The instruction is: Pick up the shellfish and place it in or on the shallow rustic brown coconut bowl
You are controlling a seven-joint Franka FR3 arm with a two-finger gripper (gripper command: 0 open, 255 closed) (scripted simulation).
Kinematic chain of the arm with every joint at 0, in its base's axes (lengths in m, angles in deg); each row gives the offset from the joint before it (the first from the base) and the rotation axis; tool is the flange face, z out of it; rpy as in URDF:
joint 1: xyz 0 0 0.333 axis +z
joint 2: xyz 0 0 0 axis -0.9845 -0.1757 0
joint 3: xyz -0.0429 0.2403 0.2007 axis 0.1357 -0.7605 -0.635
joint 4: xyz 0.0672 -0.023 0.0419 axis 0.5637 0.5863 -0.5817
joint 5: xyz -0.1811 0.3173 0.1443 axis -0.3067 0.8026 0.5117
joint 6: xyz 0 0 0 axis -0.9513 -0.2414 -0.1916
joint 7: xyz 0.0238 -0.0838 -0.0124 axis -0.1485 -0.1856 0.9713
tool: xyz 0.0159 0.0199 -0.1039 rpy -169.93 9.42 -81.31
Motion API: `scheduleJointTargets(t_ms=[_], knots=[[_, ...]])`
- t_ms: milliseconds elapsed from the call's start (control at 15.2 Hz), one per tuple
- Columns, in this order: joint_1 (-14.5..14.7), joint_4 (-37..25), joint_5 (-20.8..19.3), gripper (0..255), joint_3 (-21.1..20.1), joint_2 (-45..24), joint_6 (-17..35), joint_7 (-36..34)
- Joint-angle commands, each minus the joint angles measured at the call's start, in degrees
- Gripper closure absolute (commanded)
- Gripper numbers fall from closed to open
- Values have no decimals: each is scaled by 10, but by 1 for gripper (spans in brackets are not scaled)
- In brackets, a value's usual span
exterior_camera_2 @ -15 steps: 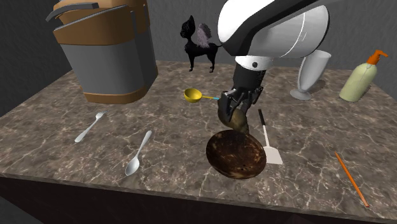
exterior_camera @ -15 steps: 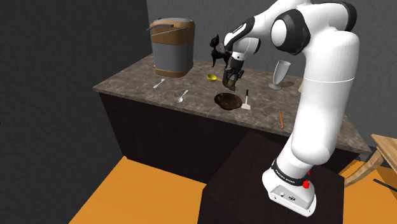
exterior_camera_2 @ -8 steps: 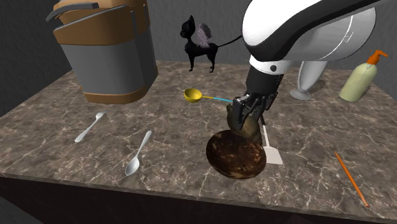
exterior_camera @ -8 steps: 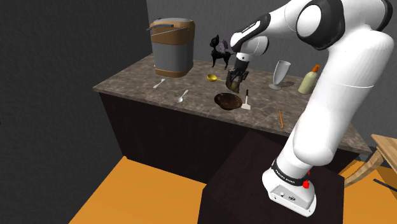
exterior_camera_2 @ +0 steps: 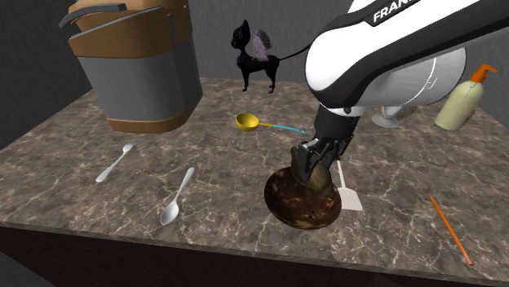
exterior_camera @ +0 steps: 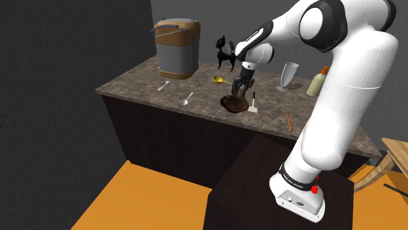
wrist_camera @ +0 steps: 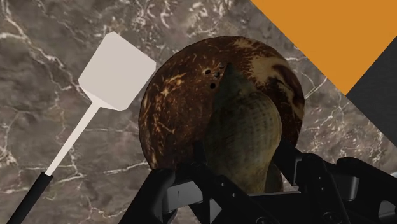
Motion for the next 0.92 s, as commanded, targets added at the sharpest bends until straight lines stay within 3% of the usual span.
scheduleJointTargets(t_ms=[0,330,858], knots=[[-2,5,14,255,-3,-12,13,10],[-9,13,47,255,-12,-41,40,36],[-9,13,47,255,-12,-41,40,36]])
